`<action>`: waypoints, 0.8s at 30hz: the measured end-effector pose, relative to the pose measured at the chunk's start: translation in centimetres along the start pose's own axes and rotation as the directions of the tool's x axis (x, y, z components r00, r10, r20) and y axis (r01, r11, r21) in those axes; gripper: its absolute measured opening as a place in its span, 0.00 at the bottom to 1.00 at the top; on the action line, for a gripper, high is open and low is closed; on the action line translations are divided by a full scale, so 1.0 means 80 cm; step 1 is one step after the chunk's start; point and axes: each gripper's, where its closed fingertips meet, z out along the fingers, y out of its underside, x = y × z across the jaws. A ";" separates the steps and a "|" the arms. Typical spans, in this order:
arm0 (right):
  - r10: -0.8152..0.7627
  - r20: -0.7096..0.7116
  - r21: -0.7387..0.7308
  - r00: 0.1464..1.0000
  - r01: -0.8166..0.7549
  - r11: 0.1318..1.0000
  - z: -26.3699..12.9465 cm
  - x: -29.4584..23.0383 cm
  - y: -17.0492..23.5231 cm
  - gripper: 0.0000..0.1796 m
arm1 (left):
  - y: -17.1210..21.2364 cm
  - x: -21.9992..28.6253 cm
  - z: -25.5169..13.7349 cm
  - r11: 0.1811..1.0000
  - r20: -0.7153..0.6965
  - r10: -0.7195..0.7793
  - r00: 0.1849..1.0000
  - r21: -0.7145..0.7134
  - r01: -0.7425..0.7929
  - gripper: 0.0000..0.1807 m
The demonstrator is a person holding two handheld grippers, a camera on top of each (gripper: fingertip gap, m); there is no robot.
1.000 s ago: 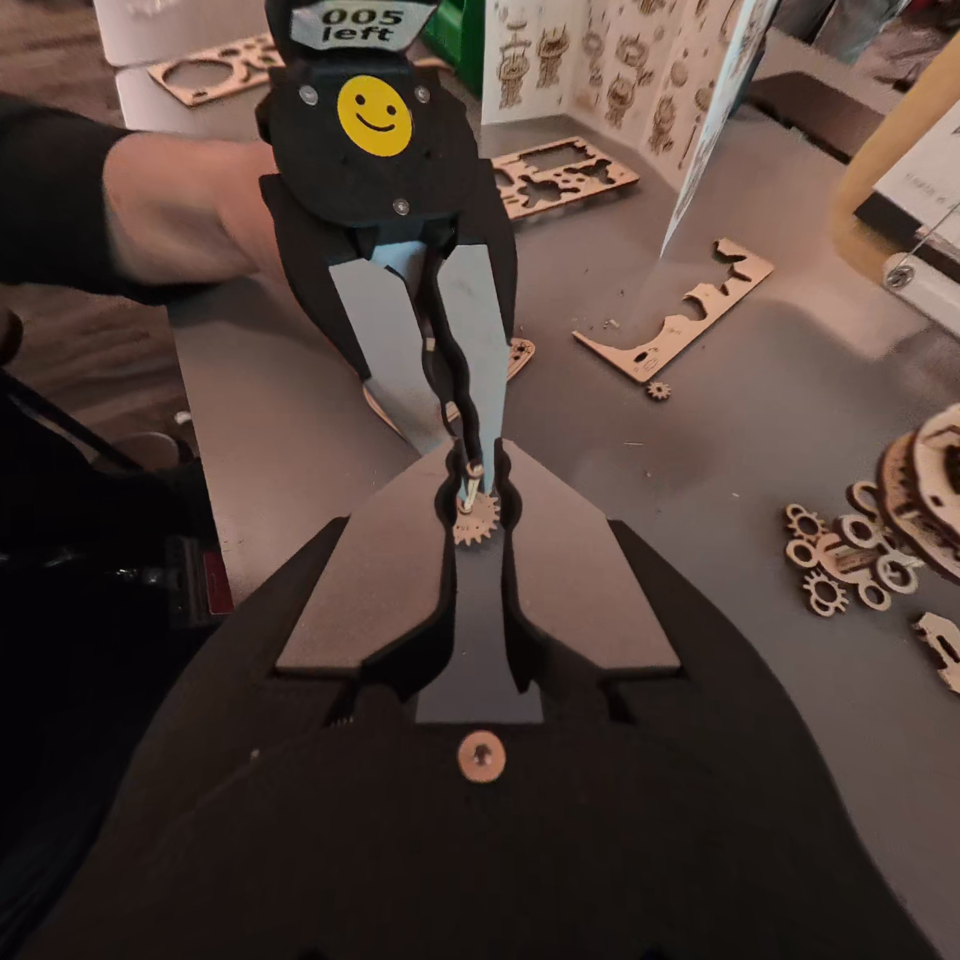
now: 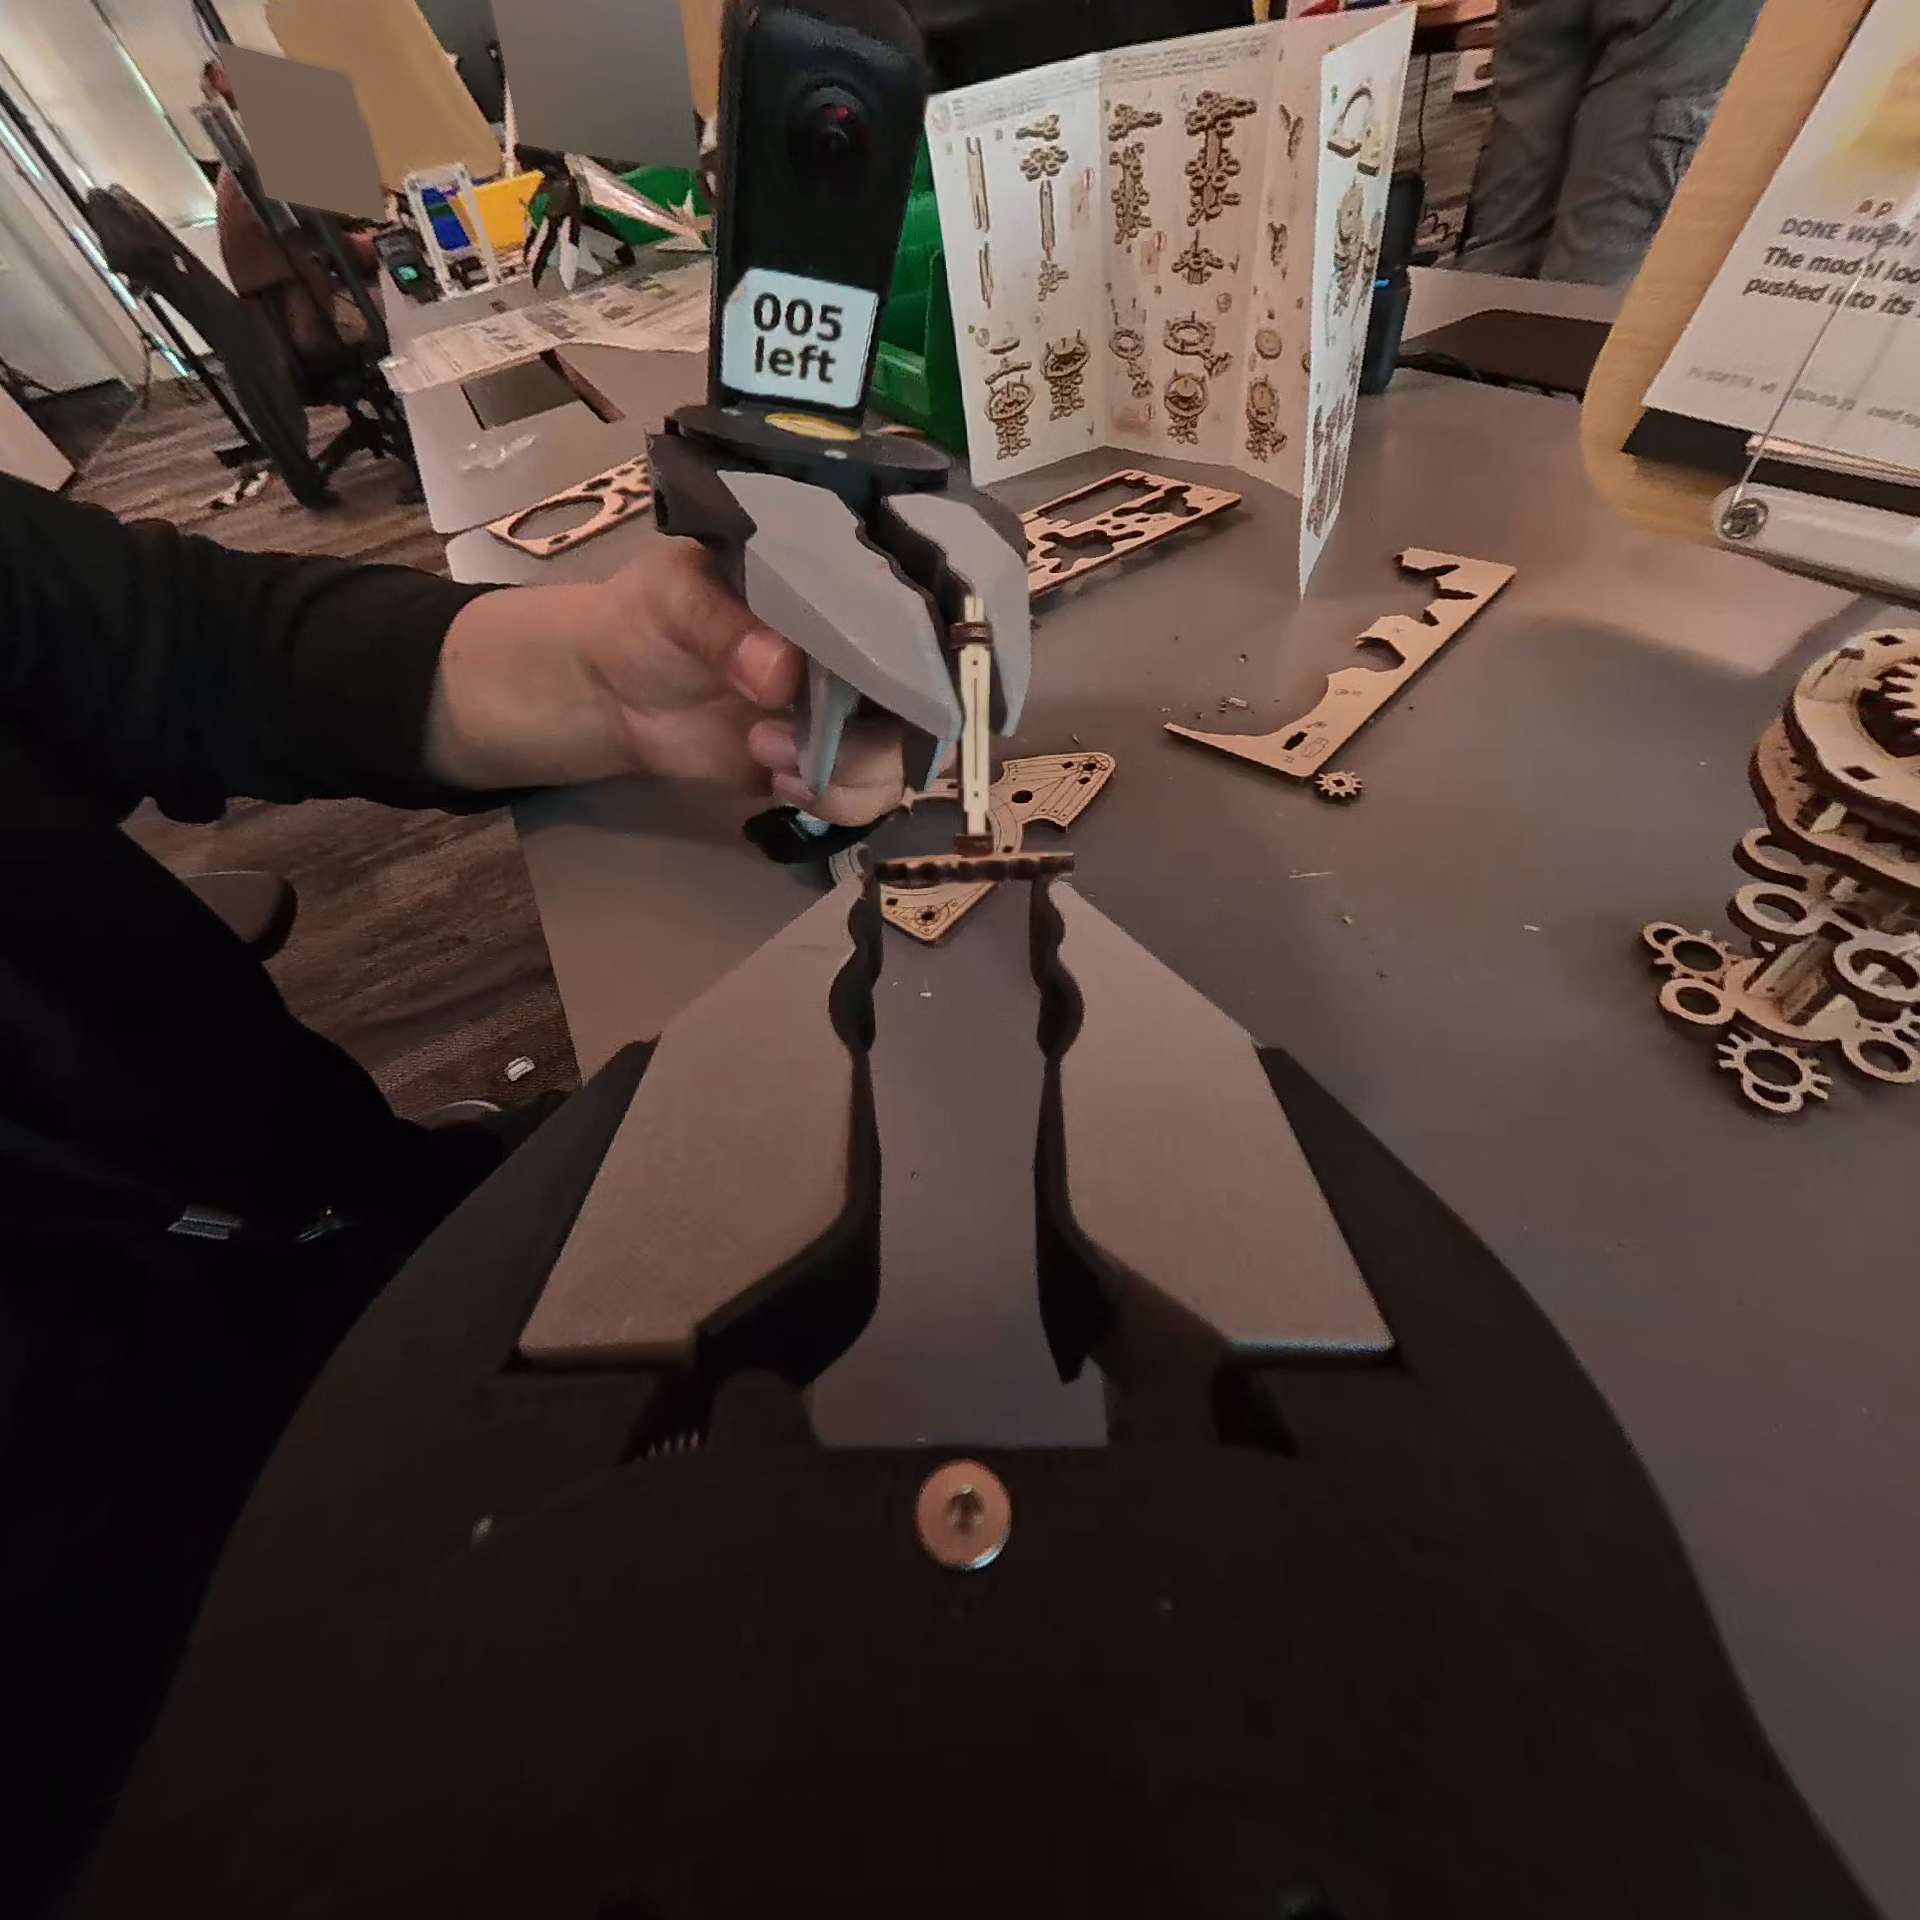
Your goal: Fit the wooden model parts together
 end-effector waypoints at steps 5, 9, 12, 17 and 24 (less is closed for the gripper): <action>0.018 -0.008 -0.027 1.000 -0.018 0.999 0.005 0.005 0.007 0.13 | 0.007 -0.007 0.001 0.998 0.048 -0.056 0.997 0.003 0.056 0.02; 0.029 0.010 0.002 1.000 -0.029 1.000 0.008 0.007 0.007 0.13 | 0.007 -0.011 0.000 0.997 0.056 -0.077 0.995 0.004 0.077 0.02; 0.063 0.051 0.043 0.997 -0.065 0.997 0.009 0.008 0.002 0.12 | 0.004 -0.014 -0.002 0.995 0.058 -0.096 0.994 0.030 0.094 0.02; 0.065 0.155 0.180 0.986 -0.093 0.979 0.001 -0.006 -0.021 0.00 | -0.016 -0.014 -0.006 0.981 0.007 -0.134 0.991 0.142 0.131 0.01; 0.160 0.179 0.253 0.971 -0.202 0.946 -0.010 0.011 -0.032 0.21 | -0.033 -0.007 -0.011 0.967 -0.055 -0.110 0.992 0.224 0.120 0.01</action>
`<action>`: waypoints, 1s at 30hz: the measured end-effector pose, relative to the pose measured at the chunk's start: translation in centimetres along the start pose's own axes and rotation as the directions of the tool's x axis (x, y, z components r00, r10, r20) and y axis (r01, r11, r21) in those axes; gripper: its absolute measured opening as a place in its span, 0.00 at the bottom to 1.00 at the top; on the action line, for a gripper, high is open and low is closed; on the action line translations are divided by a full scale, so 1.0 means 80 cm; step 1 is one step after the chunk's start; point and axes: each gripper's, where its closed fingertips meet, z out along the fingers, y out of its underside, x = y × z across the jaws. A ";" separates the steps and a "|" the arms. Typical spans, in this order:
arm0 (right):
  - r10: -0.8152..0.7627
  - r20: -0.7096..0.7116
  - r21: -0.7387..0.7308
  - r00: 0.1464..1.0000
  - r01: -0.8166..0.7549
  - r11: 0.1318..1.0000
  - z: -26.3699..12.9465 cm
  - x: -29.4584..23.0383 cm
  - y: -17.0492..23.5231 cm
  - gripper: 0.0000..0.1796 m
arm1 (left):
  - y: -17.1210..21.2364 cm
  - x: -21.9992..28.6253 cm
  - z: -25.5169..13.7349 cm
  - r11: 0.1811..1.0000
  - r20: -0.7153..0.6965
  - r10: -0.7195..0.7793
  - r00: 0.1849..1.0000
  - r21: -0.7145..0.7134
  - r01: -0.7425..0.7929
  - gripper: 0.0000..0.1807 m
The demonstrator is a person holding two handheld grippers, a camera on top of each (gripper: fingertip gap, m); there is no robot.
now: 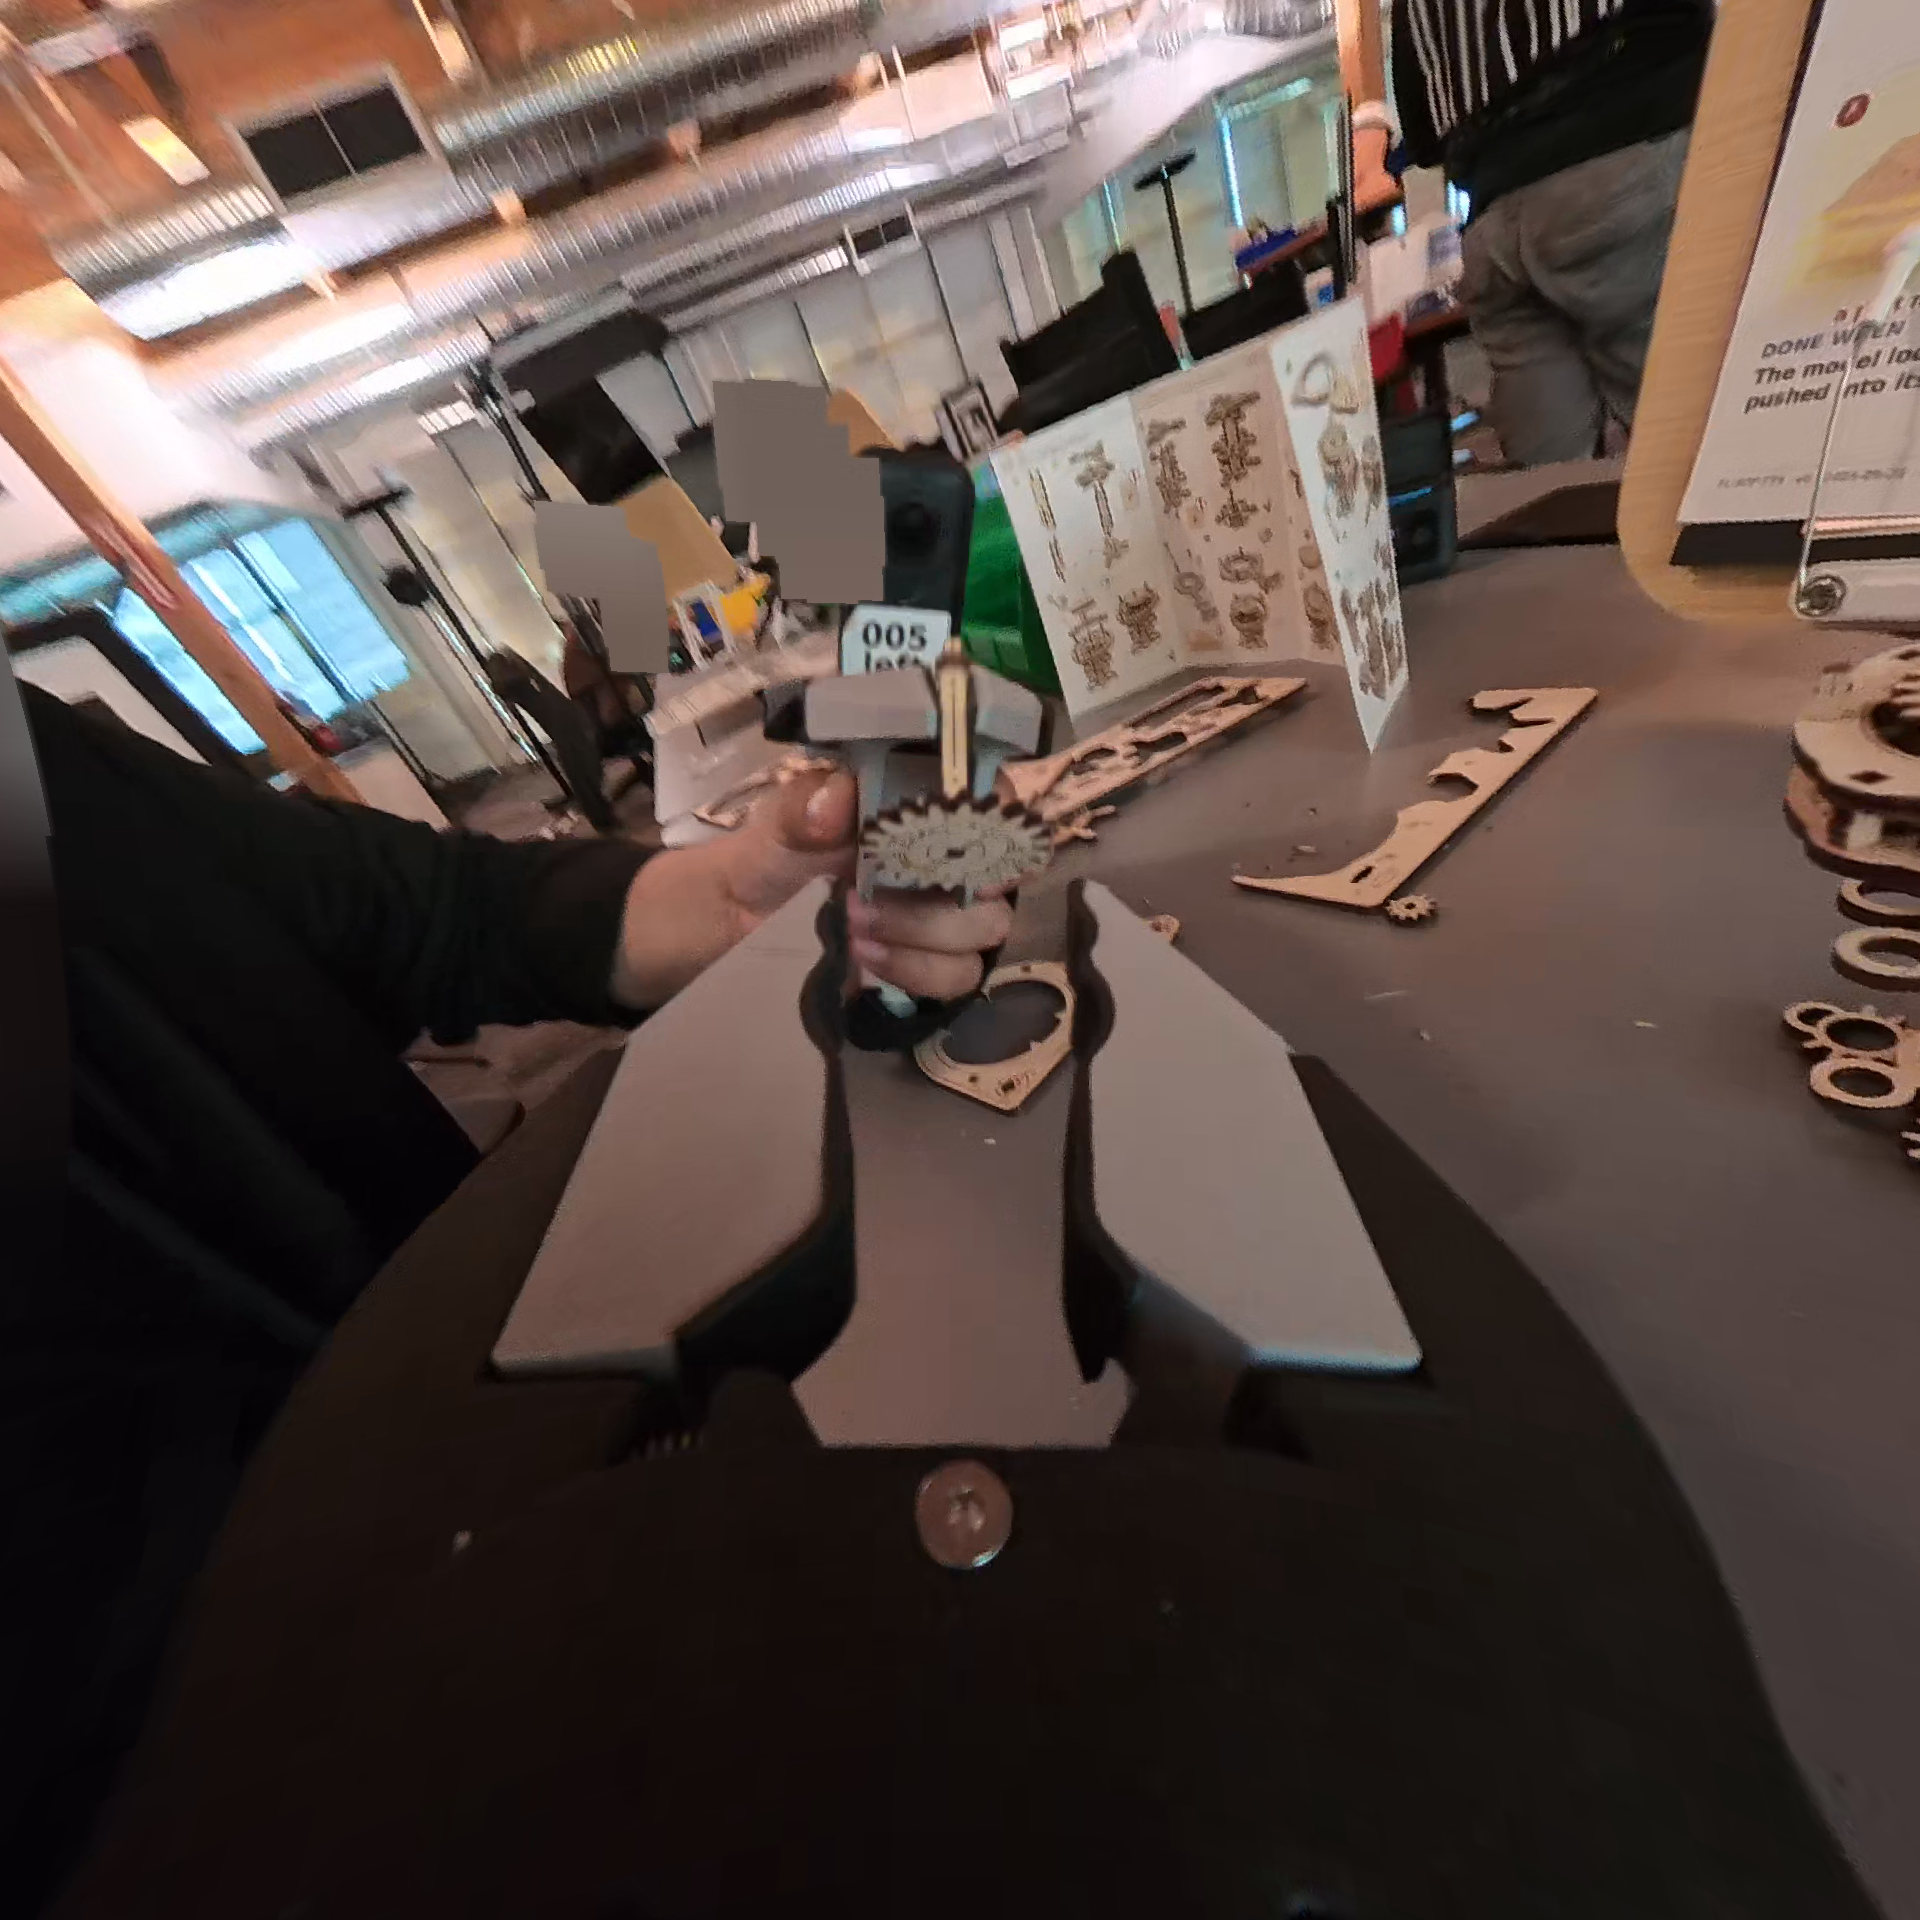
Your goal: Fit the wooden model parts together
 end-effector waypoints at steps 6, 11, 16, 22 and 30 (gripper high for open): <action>0.194 0.224 0.095 0.955 -0.219 0.971 0.007 -0.020 -0.023 0.41 | 0.006 0.019 0.013 0.984 -0.017 0.178 0.984 -0.008 -0.178 0.01; 0.240 0.300 0.071 0.923 -0.273 0.959 0.013 -0.026 -0.022 0.19 | 0.007 0.029 0.014 0.961 -0.012 0.275 0.961 -0.008 -0.275 0.02; 0.228 0.220 0.092 0.949 -0.253 0.963 0.001 -0.011 -0.030 0.24 | -0.003 0.025 0.007 0.939 0.043 0.343 0.938 0.014 -0.344 0.01; 0.297 0.257 0.031 0.920 -0.314 0.949 0.008 -0.020 -0.020 0.33 | -0.002 0.028 0.010 0.888 0.069 0.459 0.885 -0.007 -0.460 0.01; 0.220 0.125 -0.029 0.967 -0.218 0.975 0.011 -0.001 -0.007 0.17 | 0.019 0.014 0.013 0.840 0.126 0.539 0.833 -0.153 -0.520 0.02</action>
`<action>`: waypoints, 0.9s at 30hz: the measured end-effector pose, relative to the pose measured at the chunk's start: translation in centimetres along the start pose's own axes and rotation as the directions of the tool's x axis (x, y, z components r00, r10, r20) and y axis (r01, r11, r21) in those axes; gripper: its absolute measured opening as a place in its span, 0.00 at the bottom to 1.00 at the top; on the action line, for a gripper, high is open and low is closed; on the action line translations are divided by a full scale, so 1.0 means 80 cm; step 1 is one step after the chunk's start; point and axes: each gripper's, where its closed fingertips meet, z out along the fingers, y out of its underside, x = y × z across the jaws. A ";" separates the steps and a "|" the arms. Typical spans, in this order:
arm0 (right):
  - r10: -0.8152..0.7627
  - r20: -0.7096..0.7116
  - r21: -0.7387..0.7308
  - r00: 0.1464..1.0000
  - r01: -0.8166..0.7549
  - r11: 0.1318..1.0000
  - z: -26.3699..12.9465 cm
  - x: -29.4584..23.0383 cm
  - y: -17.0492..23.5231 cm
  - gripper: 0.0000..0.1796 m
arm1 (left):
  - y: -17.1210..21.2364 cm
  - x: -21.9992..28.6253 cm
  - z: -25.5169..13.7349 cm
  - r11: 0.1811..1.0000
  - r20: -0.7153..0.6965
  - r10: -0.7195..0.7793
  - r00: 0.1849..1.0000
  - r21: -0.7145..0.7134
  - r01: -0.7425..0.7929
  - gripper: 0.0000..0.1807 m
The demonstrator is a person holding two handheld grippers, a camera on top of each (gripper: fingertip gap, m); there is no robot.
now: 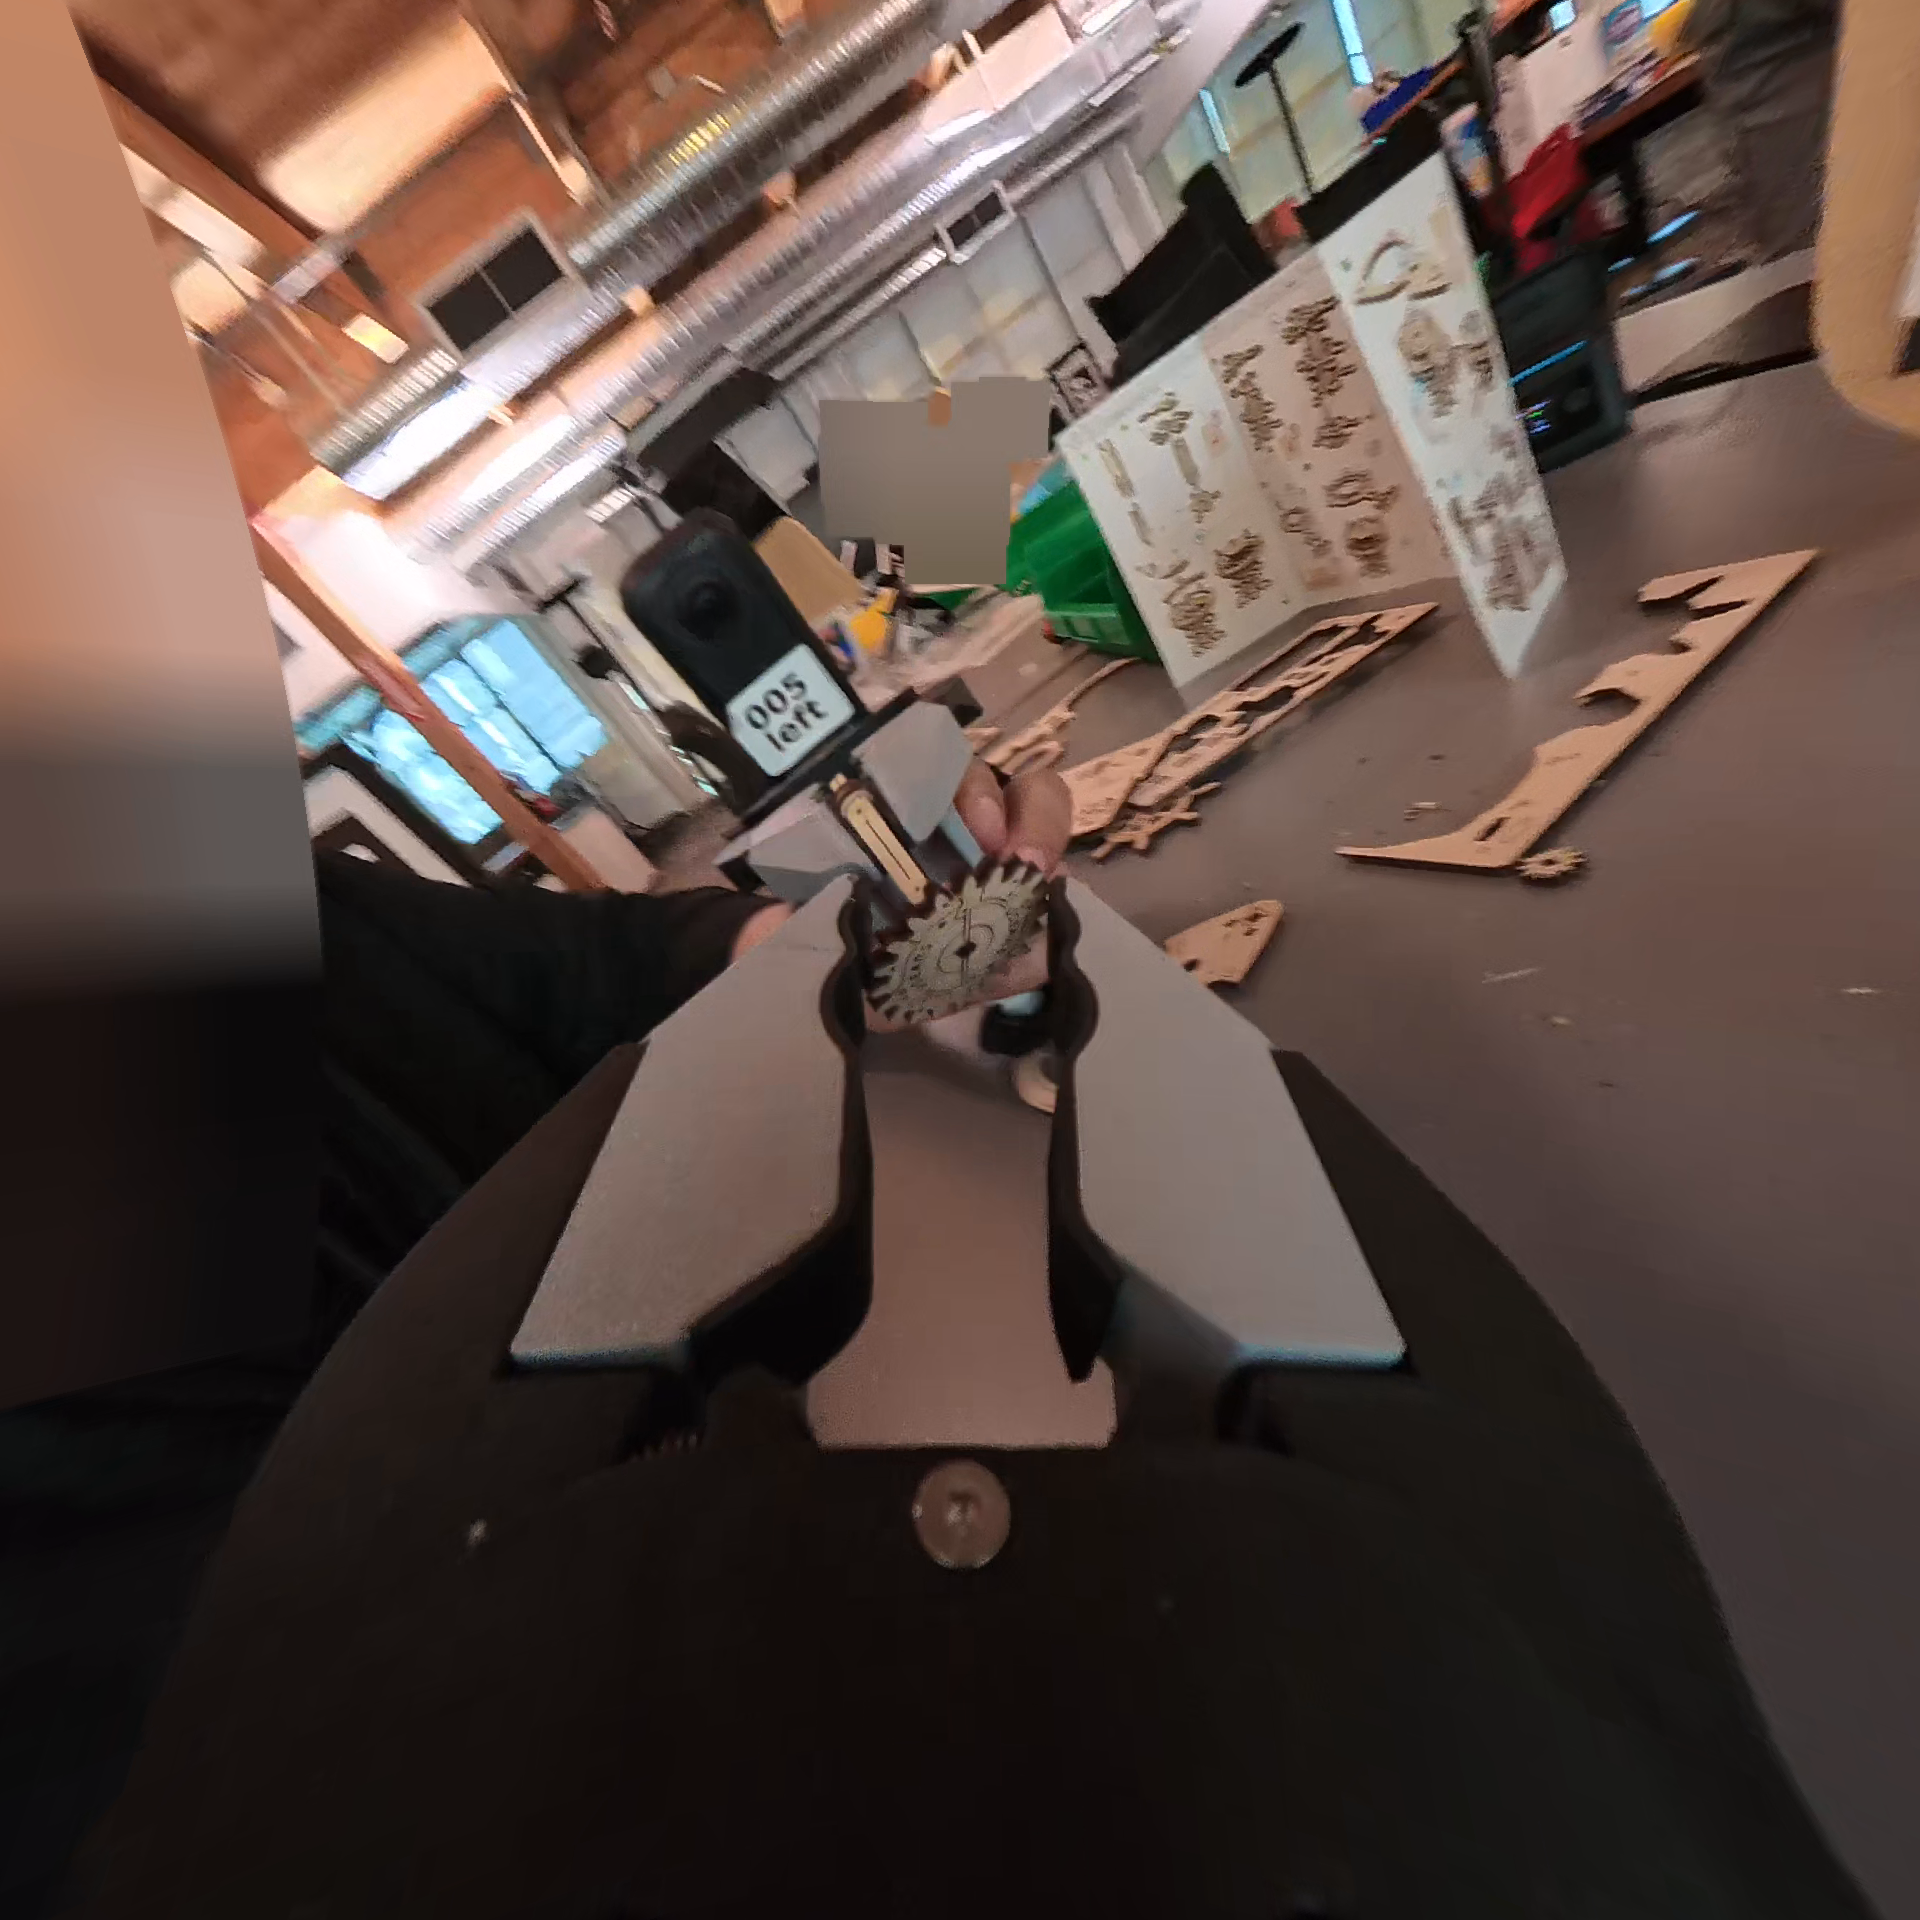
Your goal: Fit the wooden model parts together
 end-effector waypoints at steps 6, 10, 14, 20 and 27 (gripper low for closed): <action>-0.304 -0.187 -0.130 0.934 0.283 0.950 -0.027 0.007 -0.018 0.17 | 0.020 -0.010 -0.006 0.980 -0.021 -0.149 0.989 -0.136 0.145 0.22; -0.625 -0.239 -0.449 0.743 0.486 0.750 -0.042 0.013 -0.004 0.17 | 0.023 -0.004 -0.016 0.926 -0.137 -0.344 0.929 -0.216 0.311 0.21; -0.856 -0.157 -0.689 0.493 0.566 0.453 -0.039 0.017 0.008 0.17 | 0.026 0.011 -0.009 0.809 -0.244 -0.575 0.781 -0.307 0.501 0.20; -0.887 -0.034 -0.712 0.460 0.611 0.345 -0.019 0.002 0.028 0.17 | 0.042 0.024 -0.003 0.795 -0.276 -0.584 0.764 -0.386 0.468 0.05; -0.875 -0.074 -0.702 0.478 0.598 0.387 -0.013 0.003 0.036 0.17 | 0.055 0.044 -0.002 0.779 -0.303 -0.591 0.747 -0.456 0.431 0.06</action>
